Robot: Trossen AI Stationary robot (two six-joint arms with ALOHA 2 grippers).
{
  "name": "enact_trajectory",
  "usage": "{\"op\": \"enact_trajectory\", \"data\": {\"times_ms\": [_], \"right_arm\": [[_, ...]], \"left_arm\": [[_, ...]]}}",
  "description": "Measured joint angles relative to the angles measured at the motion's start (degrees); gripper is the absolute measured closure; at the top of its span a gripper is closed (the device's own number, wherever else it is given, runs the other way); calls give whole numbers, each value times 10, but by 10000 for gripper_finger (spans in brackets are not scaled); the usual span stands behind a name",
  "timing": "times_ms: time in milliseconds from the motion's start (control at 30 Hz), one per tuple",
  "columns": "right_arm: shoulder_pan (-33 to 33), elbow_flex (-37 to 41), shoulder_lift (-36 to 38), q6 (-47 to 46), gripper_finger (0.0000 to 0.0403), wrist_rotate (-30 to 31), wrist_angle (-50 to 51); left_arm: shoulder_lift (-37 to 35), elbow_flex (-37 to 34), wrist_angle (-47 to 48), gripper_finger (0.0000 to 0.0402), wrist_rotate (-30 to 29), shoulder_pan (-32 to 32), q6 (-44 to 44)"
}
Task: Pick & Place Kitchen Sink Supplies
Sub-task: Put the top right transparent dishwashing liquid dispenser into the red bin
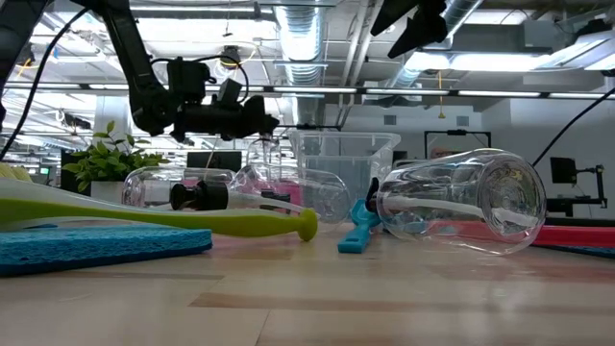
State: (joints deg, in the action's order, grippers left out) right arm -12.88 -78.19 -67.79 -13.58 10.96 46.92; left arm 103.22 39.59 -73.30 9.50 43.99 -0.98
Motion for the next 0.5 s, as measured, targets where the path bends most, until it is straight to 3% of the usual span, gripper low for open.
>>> {"op": "enact_trajectory", "data": {"times_ms": [500], "right_arm": [[0, 0, 0, 2, 23, 0, 0]], "left_arm": [[21, 6, -5, 258, -3, -4, 2]]}}
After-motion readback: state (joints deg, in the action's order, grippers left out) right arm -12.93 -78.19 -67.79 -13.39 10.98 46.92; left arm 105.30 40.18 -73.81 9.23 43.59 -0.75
